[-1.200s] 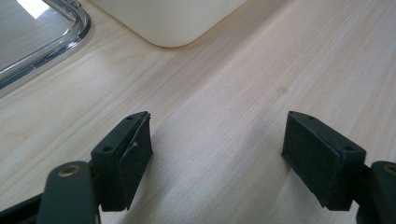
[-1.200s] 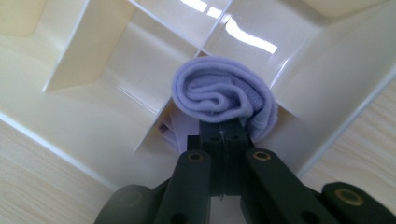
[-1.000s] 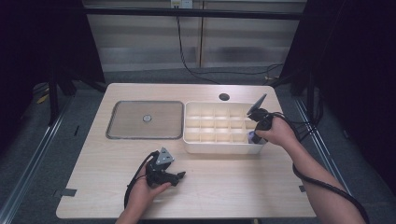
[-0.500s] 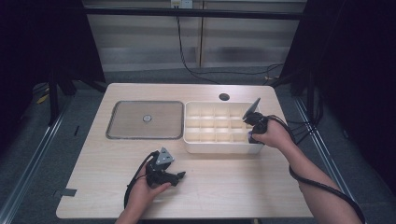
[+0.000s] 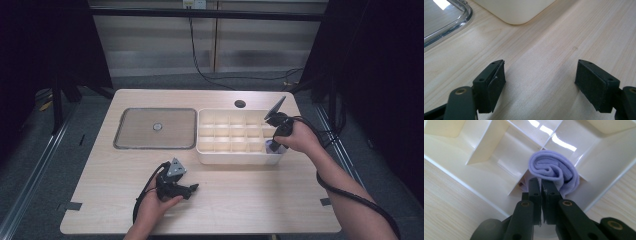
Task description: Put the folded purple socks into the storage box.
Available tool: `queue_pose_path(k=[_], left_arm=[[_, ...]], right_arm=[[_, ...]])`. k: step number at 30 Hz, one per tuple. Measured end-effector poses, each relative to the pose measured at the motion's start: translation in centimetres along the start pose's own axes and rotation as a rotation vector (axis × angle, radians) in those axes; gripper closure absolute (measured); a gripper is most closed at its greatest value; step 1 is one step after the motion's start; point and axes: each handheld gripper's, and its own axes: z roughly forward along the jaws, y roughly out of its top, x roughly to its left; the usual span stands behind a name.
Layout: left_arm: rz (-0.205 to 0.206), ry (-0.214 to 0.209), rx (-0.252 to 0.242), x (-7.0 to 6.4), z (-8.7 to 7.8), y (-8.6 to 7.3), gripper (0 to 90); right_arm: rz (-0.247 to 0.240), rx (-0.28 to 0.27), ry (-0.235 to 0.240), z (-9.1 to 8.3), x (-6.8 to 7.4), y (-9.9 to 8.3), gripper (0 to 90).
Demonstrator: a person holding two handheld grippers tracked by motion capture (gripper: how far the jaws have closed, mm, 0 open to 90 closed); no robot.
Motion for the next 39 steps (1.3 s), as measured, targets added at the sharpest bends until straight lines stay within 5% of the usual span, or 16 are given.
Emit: queue_pose_path(k=[39], left_arm=[[0.000, 0.000, 0.001, 0.0, 0.0, 0.0, 23.5]], right_arm=[[-0.024, -0.054, 0.005, -3.6, 0.5, -0.6, 47.4]])
